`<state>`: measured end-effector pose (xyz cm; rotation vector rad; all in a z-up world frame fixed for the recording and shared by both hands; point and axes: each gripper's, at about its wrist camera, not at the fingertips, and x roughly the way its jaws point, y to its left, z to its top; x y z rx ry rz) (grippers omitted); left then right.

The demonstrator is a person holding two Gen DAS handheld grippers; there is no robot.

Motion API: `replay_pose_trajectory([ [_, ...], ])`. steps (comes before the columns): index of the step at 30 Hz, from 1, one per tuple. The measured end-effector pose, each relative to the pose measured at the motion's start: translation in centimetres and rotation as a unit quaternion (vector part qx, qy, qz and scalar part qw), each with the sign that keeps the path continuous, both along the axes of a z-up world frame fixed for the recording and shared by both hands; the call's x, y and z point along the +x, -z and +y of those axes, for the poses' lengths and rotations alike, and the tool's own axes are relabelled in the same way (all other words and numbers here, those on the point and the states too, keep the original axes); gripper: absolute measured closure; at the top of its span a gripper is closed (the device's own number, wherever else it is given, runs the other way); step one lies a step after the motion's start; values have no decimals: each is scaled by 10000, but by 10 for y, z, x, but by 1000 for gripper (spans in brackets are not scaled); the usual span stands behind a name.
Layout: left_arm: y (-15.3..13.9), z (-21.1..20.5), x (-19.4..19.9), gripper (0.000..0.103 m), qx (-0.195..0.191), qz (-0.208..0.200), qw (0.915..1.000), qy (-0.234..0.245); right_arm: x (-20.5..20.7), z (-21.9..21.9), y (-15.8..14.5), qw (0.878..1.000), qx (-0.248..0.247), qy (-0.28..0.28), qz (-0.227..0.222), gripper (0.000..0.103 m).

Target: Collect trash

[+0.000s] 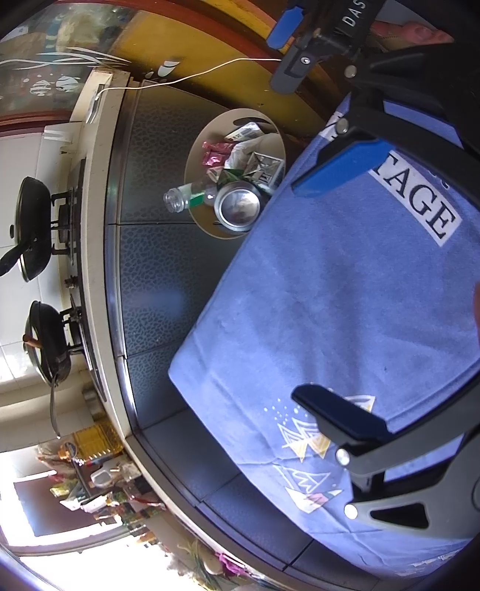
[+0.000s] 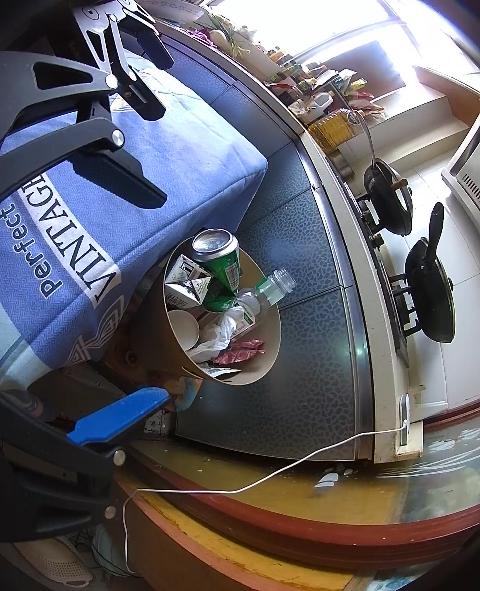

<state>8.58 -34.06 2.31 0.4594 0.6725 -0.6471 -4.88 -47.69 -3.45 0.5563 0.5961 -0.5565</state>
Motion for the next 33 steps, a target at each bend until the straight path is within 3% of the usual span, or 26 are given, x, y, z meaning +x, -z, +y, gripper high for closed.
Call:
replay_pose_trajectory([
  [27,5,-1,2,6,34,158,9998,104,-1,1,2,10000,7,11,7,7],
  [33,5,-3,-2,6,105,7,9999,104,-2,1,1,10000,10,25,-2,7],
])
